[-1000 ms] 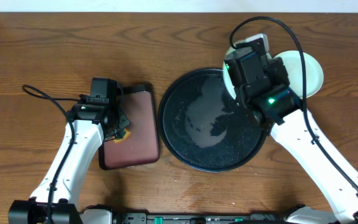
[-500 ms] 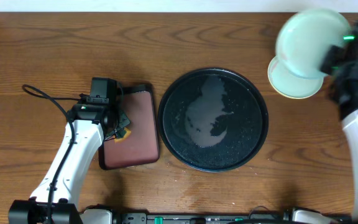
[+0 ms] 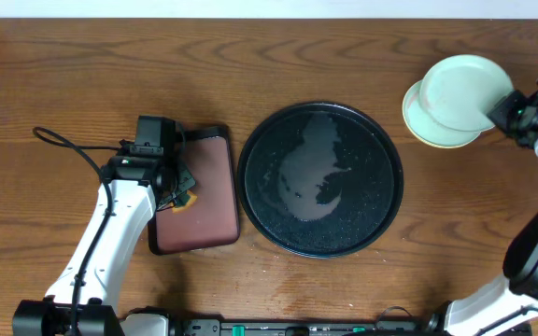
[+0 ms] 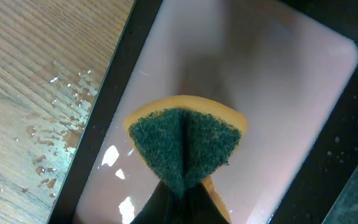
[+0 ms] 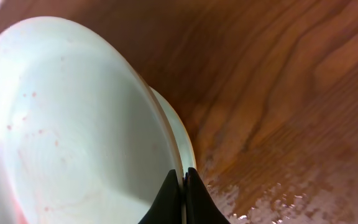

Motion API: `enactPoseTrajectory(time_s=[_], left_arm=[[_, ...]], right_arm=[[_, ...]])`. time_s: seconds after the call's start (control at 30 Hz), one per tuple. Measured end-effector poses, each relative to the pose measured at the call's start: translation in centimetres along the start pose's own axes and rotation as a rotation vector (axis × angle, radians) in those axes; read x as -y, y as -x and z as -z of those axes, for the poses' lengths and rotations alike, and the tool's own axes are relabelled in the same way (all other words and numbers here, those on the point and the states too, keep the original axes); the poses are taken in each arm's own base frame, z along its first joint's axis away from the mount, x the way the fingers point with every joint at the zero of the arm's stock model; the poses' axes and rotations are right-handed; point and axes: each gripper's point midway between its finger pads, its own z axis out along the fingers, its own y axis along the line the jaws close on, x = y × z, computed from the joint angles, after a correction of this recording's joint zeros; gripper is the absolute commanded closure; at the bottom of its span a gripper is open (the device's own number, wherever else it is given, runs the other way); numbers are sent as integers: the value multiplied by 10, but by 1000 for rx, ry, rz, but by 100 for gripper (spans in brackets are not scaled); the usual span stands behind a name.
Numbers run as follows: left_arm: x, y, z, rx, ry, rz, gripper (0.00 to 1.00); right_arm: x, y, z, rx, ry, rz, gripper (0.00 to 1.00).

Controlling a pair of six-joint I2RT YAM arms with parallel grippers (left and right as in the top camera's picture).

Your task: Clean dirty plates on tray and stack at the side

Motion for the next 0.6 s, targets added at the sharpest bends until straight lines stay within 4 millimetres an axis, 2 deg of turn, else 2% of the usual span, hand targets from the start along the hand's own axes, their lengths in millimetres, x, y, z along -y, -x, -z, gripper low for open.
enactPoseTrajectory(time_s=[0.1, 0.23, 0.33, 0.4, 0.47, 0.6], left_arm=[[0, 1, 0, 2, -2, 0, 93], [2, 3, 0, 13, -10, 2, 93], [3, 4, 0, 18, -14, 2, 93], [4, 5, 0, 19, -15, 2, 92], [5, 6, 0, 26, -20, 3, 93], [10, 13, 0, 55, -42, 7, 93]], right_arm=[[-2, 0, -3, -1, 14, -5, 78], [-4, 1, -3, 0, 24, -5, 60], [-4, -6, -3, -25, 22, -3, 54], [-8, -11, -3, -52, 48, 12, 46], [-22, -18, -1, -84, 123, 48, 40], [-67, -42, 10, -186, 359, 121, 38]])
